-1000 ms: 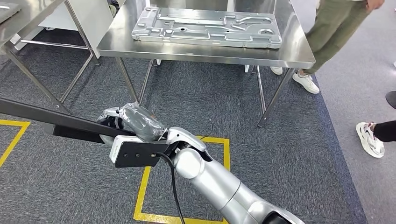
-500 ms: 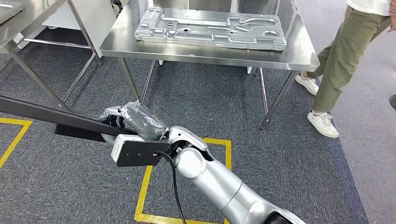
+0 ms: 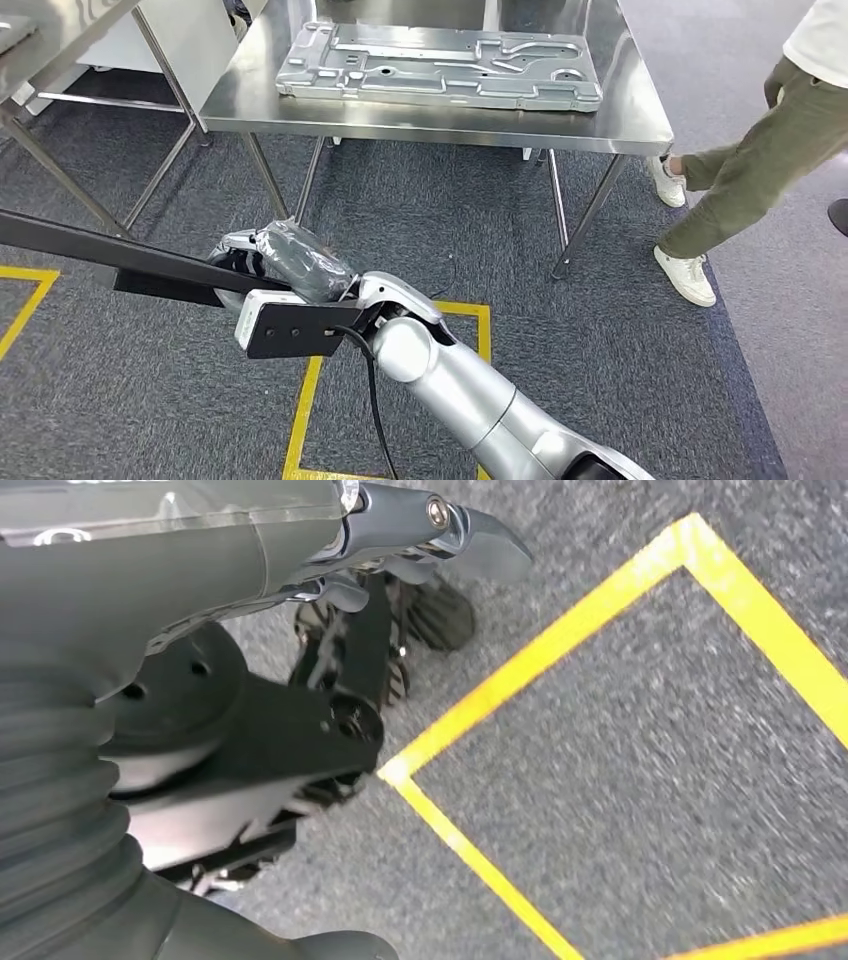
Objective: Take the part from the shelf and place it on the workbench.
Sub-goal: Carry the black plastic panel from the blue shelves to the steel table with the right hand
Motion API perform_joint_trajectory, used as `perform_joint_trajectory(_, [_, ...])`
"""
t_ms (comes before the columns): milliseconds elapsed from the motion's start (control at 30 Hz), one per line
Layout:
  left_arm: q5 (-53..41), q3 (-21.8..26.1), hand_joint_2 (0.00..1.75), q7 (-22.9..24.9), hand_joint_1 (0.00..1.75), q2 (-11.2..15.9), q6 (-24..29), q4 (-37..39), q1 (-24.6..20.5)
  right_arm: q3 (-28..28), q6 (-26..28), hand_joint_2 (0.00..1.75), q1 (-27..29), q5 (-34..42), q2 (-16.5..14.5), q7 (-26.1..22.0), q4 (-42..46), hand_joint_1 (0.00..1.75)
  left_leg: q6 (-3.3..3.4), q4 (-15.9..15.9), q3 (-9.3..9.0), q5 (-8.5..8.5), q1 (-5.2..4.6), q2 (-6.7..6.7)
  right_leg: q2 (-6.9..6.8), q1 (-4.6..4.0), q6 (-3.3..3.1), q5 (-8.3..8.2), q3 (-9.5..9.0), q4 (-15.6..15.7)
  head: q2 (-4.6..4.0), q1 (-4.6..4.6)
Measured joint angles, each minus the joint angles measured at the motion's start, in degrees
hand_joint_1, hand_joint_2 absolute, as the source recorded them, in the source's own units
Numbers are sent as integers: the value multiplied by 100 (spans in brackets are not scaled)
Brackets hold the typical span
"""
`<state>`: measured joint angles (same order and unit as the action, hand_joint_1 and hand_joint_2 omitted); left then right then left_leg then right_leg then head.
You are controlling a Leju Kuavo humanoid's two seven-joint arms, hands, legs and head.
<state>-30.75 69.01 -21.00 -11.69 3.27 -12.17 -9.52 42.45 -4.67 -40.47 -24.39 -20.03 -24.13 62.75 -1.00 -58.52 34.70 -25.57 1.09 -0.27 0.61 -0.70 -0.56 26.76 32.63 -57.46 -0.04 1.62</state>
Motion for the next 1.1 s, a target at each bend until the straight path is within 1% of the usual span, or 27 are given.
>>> perform_joint_trajectory(67, [1,-4,175,0,0,-3,-2,0,3,-2,2,175,2,-3,1,0,1,143,69,22,-4,3,16,-4,-2,6,52,27,-5,-7,0,2])
perform_joint_trajectory(100, [1,-5,175,0,0,-5,-3,0,2,-4,2,175,-1,-3,1,0,2,143,99,40,-21,6,26,-2,-5,12,87,80,18,-78,1,14])
perform_joint_trajectory(133, [1,-8,175,0,0,-8,-3,0,-4,-7,3,175,-5,-3,2,-1,3,143,129,60,-39,8,36,0,-8,21,120,182,103,-255,1,25])
perform_joint_trajectory(167, [1,-12,175,0,0,-9,-4,0,-11,-11,3,175,-4,-3,4,-1,4,143,150,71,-51,6,38,4,-13,39,150,325,256,-555,1,37])
perform_joint_trajectory(233, [1,-18,175,0,0,-8,-4,0,-18,-17,3,175,9,-5,23,-2,0,143,178,73,-54,-6,34,5,-20,71,191,609,697,-1327,2,53])
perform_joint_trajectory(267, [1,-20,175,-1,0,-7,-4,0,-14,-20,3,175,22,-9,37,-2,-2,143,181,71,-57,-13,32,4,-22,83,199,647,868,-1586,2,53])
perform_joint_trajectory(300, [2,-22,175,-1,0,-7,-4,0,-9,-21,3,175,32,-13,49,-2,-3,143,180,68,-64,-23,32,-1,-24,91,197,570,938,-1630,1,55])
perform_joint_trajectory(333, [2,-23,175,-2,0,-7,-7,0,-5,-23,4,175,37,-17,56,-2,-3,143,173,66,-77,-35,31,-7,-25,96,185,393,893,-1446,1,55])
perform_joint_trajectory(367, [2,-26,175,-2,0,-8,-9,0,-3,-23,4,175,37,-19,59,-3,-3,143,163,65,-98,-51,31,-13,-26,94,157,152,744,-1070,1,55])
perform_joint_trajectory(400, [2,-28,175,-2,0,-10,-11,0,-3,-24,4,175,33,-20,59,-3,-2,143,147,64,-117,-68,27,-17,-27,83,122,-48,562,-652,1,54])
perform_joint_trajectory(433, [2,-30,175,-3,0,-13,-14,0,-6,-25,5,175,28,-21,58,-4,-2,143,123,62,-131,-86,20,-20,-31,67,93,-181,414,-317,1,52])
perform_joint_trajectory(467, [2,-32,175,-4,0,-14,-15,0,-8,-25,5,175,24,-21,58,-4,-2,143,96,62,-140,-102,14,-20,-32,50,69,-241,321,-109,1,51])
perform_joint_trajectory(533, [2,-33,175,-5,0,-16,-17,0,-11,-29,5,175,21,-26,58,-4,-2,143,24,75,-158,-125,11,-15,-28,21,31,-226,284,-25,1,50])
perform_joint_trajectory(600, [2,-35,175,-5,0,-15,-16,0,-17,-33,5,175,20,-32,52,-4,3,143,-39,34,-170,-179,21,-3,-23,45,-23,-230,229,34,1,48])
perform_joint_trajectory(633, [1,-36,175,-4,0,-14,-15,0,-22,-33,5,175,14,-33,48,-4,6,143,-60,-105,-119,-267,21,1,-26,61,-52,-234,191,69,1,43])
perform_joint_trajectory(667, [1,-37,175,-4,0,-13,-14,0,-25,-33,5,175,8,-34,44,-4,9,143,-75,-365,-4,-407,25,4,-31,74,-77,-233,155,95,1,34])
perform_joint_trajectory(733, [0,-38,175,-1,0,-13,-13,0,-20,-33,5,175,9,-34,44,-4,8,143,-101,-1144,390,-742,26,5,-38,58,-115,-207,125,96,1,21])
perform_joint_trajectory(767, [0,-38,175,1,0,-13,-12,0,-15,-33,5,175,20,-35,44,-4,7,143,-111,-1448,566,-820,26,5,-36,49,-123,-192,116,90,1,19])
perform_joint_trajectory(800, [0,-38,175,2,0,-13,-11,0,-9,-33,5,175,30,-36,45,-4,7,143,-116,-1584,665,-800,26,5,-31,43,-125,-175,108,80,0,19])
perform_joint_trajectory(833, [0,-38,175,2,0,-13,-10,0,-7,-33,5,175,37,-36,45,-4,7,143,-115,-1446,631,-643,26,6,-22,41,-119,-152,92,64,1,17])
perform_joint_trajectory(867, [0,-38,175,2,0,-12,-9,0,-7,-33,5,175,40,-36,45,-4,7,143,-108,-1114,495,-413,27,7,-13,42,-107,-122,68,46,1,17])
perform_joint_trajectory(900, [0,-38,175,2,0,-11,-8,0,-7,-33,5,175,40,-36,45,-4,7,143,-91,-711,310,-215,26,10,-7,39,-89,-87,45,25,1,18])
perform_joint_trajectory(933, [0,-38,175,2,0,-11,-8,0,-11,-33,5,175,38,-36,45,-4,6,143,-63,-338,140,-65,16,11,-1,28,-66,-56,33,-1,1,14])
perform_joint_trajectory(967, [0,-38,175,3,0,-11,-9,0,-15,-34,5,175,37,-36,45,-4,5,143,-30,-118,40,-5,5,10,2,17,-43,-36,31,-16,1,17])
perform_joint_trajectory(1000, [0,-39,175,3,0,-11,-10,0,-17,-34,5,175,36,-36,46,-4,5,143,6,-26,-1,-12,-6,6,3,7,-18,-26,36,-22,1,17])
perform_joint_trajectory(1033, [1,-39,175,3,0,-11,-10,0,-18,-35,6,175,35,-37,45,-4,4,143,40,-9,1,-17,-15,1,3,2,4,-25,41,-22,1,19])
perform_joint_trajectory(1100, [1,-39,175,2,0,-12,-9,0,-16,-37,8,175,30,-38,44,-4,10,143,108,15,-15,-10,7,1,-4,7,64,20,48,-52,1,23])
